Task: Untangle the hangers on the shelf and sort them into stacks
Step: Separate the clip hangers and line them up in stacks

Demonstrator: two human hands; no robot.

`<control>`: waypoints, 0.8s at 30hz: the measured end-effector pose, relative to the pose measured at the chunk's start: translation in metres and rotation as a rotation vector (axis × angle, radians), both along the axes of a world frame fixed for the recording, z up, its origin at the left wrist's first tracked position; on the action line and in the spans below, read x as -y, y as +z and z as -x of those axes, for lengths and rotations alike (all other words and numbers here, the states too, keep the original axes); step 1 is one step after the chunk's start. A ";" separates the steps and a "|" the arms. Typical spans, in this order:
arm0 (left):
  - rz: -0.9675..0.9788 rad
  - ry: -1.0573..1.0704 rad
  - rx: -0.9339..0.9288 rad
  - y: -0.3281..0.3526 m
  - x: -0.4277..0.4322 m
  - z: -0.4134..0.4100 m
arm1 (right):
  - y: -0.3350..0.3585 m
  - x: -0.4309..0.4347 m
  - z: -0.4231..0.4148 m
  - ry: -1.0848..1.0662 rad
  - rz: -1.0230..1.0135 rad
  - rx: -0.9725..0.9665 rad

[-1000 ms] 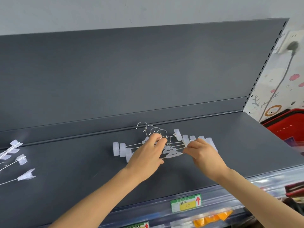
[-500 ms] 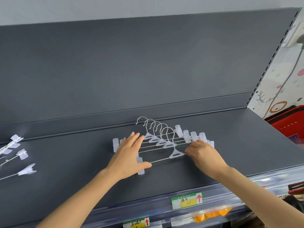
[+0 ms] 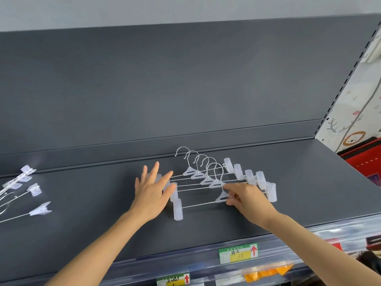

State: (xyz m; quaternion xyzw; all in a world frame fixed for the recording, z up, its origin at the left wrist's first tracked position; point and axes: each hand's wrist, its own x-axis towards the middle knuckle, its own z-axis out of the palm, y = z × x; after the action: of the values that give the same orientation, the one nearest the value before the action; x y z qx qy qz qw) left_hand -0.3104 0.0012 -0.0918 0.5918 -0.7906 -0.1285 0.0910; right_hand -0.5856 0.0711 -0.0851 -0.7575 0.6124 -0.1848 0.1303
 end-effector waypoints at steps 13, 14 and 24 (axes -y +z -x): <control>-0.039 -0.072 -0.117 -0.005 0.011 0.006 | 0.009 0.002 0.018 -0.024 0.027 -0.022; -0.042 -0.080 -0.124 -0.005 0.012 0.005 | 0.007 0.003 0.018 -0.033 0.026 -0.026; -0.076 -0.139 -0.162 -0.004 0.018 -0.005 | -0.006 0.011 0.006 -0.059 0.106 -0.135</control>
State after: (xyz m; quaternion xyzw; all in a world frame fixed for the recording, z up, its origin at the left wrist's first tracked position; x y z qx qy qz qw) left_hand -0.3057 -0.0171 -0.0953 0.5261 -0.8143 -0.2119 0.1231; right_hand -0.5914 0.0604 -0.0912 -0.7559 0.6310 -0.1694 0.0428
